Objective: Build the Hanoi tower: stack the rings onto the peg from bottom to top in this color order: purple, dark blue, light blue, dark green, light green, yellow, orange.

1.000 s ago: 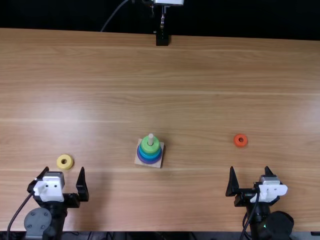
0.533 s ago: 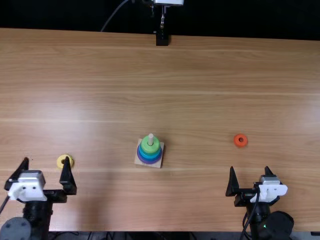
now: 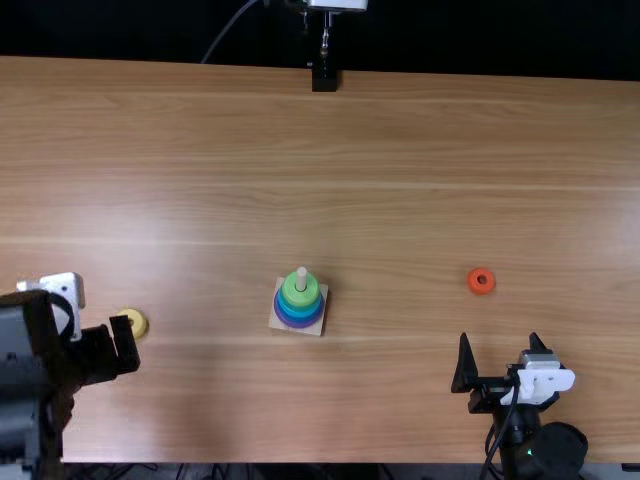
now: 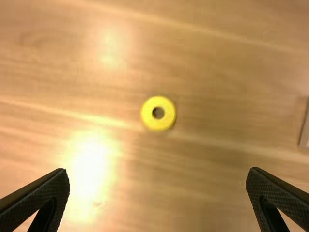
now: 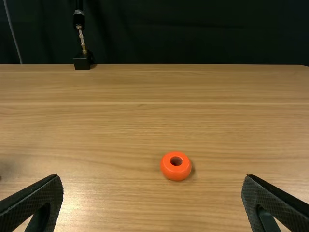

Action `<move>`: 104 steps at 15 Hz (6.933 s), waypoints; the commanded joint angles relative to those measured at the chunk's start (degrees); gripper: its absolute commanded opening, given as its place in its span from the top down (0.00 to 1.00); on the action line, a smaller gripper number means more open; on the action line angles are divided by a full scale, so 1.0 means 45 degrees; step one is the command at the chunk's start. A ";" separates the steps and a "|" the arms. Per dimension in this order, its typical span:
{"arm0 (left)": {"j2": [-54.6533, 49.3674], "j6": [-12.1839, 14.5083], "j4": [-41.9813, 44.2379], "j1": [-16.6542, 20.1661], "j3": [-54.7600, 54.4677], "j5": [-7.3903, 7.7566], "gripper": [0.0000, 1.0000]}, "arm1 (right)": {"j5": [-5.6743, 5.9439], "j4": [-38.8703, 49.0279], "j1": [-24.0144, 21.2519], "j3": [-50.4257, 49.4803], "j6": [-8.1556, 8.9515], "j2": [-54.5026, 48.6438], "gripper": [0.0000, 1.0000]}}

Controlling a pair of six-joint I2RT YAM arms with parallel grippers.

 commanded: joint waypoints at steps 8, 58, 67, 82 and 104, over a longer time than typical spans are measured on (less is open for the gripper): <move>0.5764 0.1604 0.0058 0.0170 0.0457 0.0070 0.00 | -0.0132 -0.0956 -0.0118 -0.0778 -0.0038 -0.0163 0.00; 0.7815 0.0362 -0.3763 -0.4888 0.7254 0.1547 1.00 | -0.0132 -0.0956 -0.0118 -0.0778 -0.0038 -0.0163 0.00; 0.9397 -0.1279 -0.3692 -0.7681 1.0105 0.2086 1.00 | -0.0132 -0.0956 -0.0118 -0.0778 -0.0038 -0.0163 0.00; 1.1272 -0.2240 -0.3786 -0.9263 1.2195 0.2086 1.00 | -0.0132 -0.0956 -0.0099 -0.0778 -0.0038 -0.0163 0.00; 1.1604 -0.2170 -0.3552 -0.9381 1.1141 0.2063 0.00 | -0.0132 -0.0956 -0.0118 -0.0778 -0.0038 -0.0163 0.00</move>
